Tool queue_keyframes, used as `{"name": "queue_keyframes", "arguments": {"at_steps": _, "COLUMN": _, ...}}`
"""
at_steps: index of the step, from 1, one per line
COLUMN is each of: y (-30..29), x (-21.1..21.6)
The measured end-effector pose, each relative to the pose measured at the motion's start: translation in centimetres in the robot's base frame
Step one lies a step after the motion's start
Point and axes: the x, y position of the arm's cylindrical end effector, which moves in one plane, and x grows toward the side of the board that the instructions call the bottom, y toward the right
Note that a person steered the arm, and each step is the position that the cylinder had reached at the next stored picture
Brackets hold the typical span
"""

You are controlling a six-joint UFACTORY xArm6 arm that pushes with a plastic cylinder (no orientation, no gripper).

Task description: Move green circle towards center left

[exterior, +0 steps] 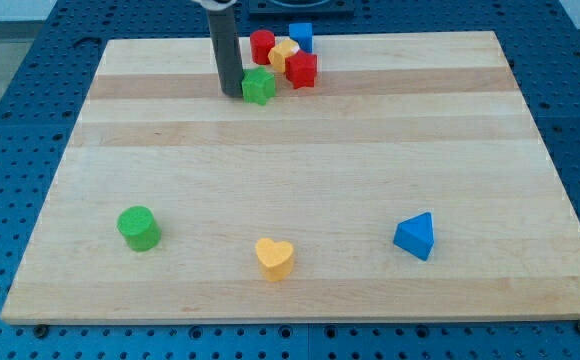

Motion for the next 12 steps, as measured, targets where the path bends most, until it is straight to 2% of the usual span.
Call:
{"name": "queue_keyframes", "arguments": {"at_steps": 3, "y": 1.1, "x": 21.1}}
{"name": "queue_keyframes", "arguments": {"at_steps": 4, "y": -2.7, "x": 24.8}}
{"name": "queue_keyframes", "arguments": {"at_steps": 5, "y": -6.1, "x": 23.4}}
{"name": "queue_keyframes", "arguments": {"at_steps": 7, "y": -6.2, "x": 15.8}}
{"name": "queue_keyframes", "arguments": {"at_steps": 8, "y": -6.2, "x": 17.5}}
{"name": "queue_keyframes", "arguments": {"at_steps": 9, "y": -4.2, "x": 21.3}}
{"name": "queue_keyframes", "arguments": {"at_steps": 10, "y": -6.8, "x": 23.8}}
{"name": "queue_keyframes", "arguments": {"at_steps": 12, "y": -10.5, "x": 17.2}}
